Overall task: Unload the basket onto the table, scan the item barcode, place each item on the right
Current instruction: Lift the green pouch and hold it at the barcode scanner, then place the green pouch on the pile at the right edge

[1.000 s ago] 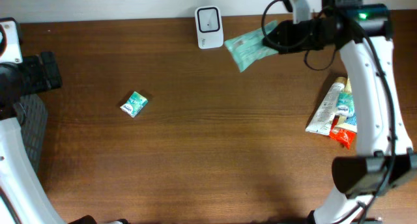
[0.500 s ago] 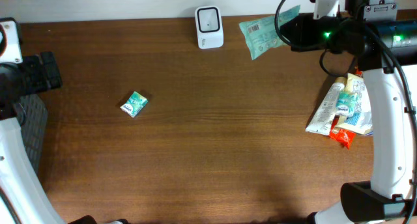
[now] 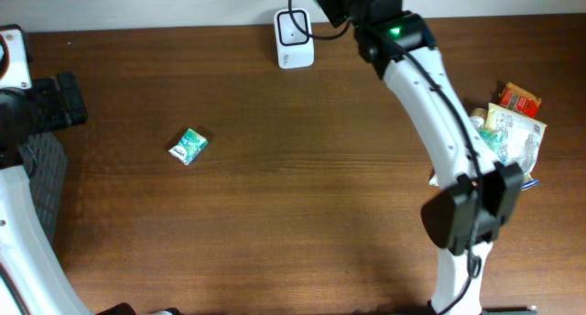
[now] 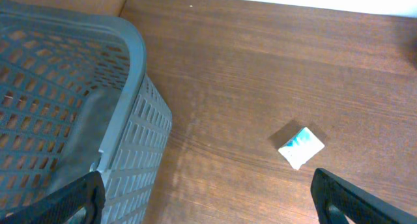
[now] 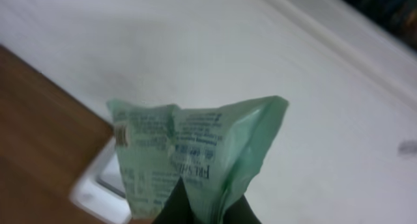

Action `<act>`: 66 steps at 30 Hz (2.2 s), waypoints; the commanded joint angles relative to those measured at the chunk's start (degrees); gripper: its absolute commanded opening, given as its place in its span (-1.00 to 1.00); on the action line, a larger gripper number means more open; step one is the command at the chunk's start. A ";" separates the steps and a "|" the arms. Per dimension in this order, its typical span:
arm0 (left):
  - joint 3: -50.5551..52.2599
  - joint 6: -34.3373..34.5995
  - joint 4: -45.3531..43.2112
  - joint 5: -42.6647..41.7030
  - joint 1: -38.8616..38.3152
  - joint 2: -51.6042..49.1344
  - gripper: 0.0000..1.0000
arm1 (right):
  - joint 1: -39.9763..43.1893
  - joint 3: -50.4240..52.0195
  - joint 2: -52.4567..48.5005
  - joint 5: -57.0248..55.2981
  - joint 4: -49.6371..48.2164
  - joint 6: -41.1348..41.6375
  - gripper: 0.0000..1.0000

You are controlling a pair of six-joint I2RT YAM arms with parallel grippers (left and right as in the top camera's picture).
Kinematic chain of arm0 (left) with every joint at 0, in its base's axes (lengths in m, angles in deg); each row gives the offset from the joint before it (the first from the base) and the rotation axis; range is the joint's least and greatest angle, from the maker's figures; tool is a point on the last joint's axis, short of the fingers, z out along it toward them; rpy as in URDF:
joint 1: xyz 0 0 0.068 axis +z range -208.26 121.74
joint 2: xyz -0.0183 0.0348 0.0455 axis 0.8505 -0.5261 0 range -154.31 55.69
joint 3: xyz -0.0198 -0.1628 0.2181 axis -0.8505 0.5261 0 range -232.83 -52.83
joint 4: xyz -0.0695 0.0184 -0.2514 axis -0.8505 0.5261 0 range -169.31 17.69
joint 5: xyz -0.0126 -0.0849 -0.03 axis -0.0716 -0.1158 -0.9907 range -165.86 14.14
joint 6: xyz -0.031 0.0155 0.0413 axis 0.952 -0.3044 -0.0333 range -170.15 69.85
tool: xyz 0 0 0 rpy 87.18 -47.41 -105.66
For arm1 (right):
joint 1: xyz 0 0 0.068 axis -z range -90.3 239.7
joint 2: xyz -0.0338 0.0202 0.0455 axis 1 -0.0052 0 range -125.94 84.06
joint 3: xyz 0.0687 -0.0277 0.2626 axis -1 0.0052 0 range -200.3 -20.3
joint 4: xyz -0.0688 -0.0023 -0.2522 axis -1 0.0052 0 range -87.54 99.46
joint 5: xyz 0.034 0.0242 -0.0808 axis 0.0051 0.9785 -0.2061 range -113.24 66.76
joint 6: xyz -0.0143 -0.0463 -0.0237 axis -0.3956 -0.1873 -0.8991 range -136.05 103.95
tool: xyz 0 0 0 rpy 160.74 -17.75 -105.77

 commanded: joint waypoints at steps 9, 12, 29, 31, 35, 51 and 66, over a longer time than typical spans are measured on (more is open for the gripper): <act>-0.15 -0.70 -0.02 -0.59 0.35 -0.09 0.98 | -0.81 -0.48 -13.16 -1.03 -23.56 -27.96 -0.92; -0.15 -0.70 -0.02 -0.59 0.35 -0.09 0.98 | -1.49 -0.48 -16.00 -0.90 -24.70 -28.17 -0.92; -0.15 -0.70 -0.02 -0.59 0.35 -0.09 0.98 | -2.84 -0.48 -19.93 -1.38 -24.76 -40.22 -0.92; -0.15 -0.70 -0.02 -0.57 0.35 -0.09 0.98 | -2.80 -0.48 -19.89 -1.53 -24.76 -42.97 -0.92; -0.15 -0.70 -0.02 -0.59 0.35 -0.09 0.98 | -2.80 -0.48 -18.43 -1.51 -25.27 -44.00 -0.92; -0.15 -0.70 -0.02 -0.57 0.35 -0.09 0.98 | 0.70 -0.50 11.91 25.33 48.70 14.58 -0.92; -0.15 -0.70 -0.02 -0.59 0.35 -0.09 0.99 | 39.10 6.64 11.85 0.92 64.87 49.35 -0.92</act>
